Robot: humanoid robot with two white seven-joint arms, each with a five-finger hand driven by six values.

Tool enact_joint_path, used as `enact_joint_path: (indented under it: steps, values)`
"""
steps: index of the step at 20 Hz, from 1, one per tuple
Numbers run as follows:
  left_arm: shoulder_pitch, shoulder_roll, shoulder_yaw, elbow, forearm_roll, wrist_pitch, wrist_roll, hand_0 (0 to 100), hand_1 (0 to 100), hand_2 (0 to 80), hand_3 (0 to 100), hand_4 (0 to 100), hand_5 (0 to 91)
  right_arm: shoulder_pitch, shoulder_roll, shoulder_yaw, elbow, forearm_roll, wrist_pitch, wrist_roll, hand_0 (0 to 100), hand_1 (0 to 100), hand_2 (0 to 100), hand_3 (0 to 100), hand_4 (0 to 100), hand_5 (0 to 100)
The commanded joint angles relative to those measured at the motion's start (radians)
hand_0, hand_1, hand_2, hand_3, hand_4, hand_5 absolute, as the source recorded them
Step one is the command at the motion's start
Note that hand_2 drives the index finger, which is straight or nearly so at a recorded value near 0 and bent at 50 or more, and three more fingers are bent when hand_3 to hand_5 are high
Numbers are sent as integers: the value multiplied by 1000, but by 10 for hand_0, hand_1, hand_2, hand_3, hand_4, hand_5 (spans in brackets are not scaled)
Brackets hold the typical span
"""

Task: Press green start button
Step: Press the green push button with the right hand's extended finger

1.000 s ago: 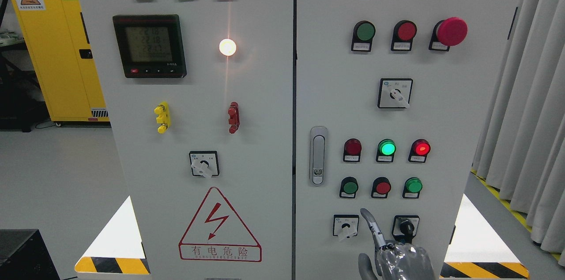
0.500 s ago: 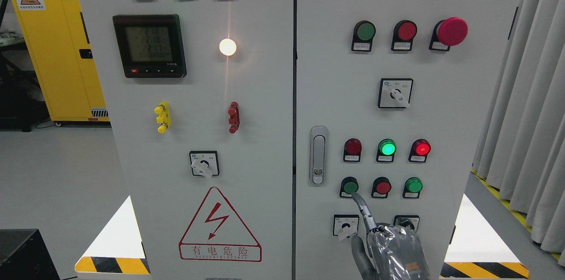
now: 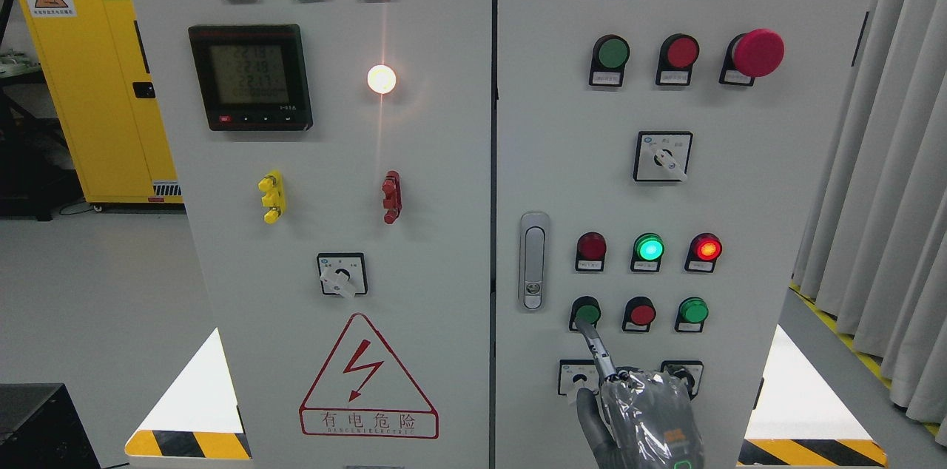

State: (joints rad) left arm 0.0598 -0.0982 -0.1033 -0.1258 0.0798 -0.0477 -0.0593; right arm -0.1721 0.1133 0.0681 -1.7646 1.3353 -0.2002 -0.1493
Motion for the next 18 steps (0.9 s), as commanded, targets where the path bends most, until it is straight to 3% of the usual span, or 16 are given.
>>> enact_joint_path:
  steps: [1, 18]
  values:
    - [0, 0, 1, 0, 0, 0, -1, 120, 556, 0, 0, 0, 0, -13, 2, 1, 45, -2, -1, 0, 726, 957, 0, 1000, 1000, 1000]
    - [0, 0, 1, 0, 0, 0, -1, 120, 556, 0, 0, 0, 0, -26, 0, -30, 42, -10, -4, 2, 732, 954, 0, 1000, 1000, 1000]
